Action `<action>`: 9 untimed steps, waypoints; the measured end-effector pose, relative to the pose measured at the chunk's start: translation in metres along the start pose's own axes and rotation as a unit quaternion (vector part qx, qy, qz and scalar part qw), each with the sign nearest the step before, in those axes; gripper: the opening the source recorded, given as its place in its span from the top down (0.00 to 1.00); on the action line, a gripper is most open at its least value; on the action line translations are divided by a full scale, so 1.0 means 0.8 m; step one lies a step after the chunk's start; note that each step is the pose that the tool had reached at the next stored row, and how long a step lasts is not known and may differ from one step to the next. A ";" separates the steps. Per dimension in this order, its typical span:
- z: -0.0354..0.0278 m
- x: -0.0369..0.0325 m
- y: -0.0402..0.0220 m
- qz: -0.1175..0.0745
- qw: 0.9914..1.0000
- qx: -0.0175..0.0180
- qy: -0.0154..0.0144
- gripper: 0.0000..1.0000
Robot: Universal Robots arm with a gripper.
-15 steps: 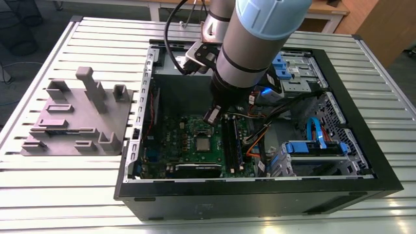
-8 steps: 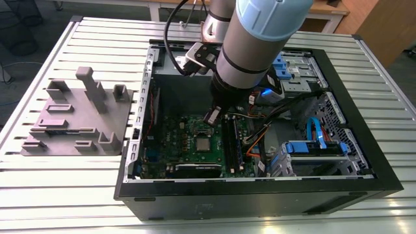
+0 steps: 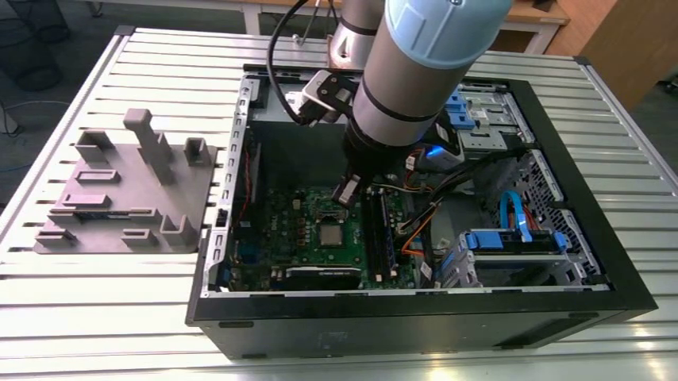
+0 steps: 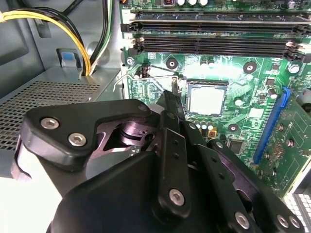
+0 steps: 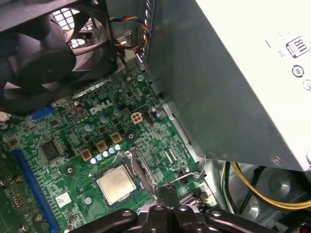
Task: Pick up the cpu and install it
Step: 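Close the cpu cover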
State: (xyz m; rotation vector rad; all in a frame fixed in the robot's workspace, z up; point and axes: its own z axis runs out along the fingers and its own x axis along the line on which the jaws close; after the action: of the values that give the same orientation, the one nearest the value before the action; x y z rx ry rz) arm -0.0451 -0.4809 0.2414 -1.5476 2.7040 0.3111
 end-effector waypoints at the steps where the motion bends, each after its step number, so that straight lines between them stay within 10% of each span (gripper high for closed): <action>1: -0.0001 0.0005 -0.0003 0.000 1.000 0.000 0.000 0.89; 9: -0.0010 0.0046 -0.0026 0.000 1.000 0.000 0.000 0.89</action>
State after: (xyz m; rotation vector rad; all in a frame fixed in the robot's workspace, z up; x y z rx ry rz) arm -0.0451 -0.4852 0.2414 -1.5478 2.7045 0.3100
